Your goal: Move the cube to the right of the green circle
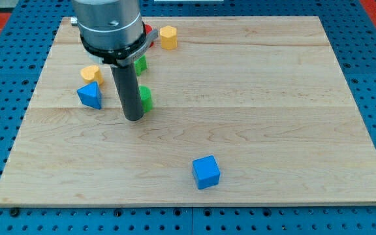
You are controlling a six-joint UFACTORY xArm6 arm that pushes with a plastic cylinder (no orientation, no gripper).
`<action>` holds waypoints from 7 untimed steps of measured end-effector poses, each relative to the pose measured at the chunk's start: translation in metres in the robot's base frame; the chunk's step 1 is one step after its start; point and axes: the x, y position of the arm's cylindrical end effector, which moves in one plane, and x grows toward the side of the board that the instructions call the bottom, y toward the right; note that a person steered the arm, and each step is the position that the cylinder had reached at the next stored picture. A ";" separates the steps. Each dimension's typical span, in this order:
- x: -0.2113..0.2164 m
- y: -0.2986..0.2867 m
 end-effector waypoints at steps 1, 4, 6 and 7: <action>-0.011 0.001; 0.105 0.002; 0.151 0.106; 0.148 0.149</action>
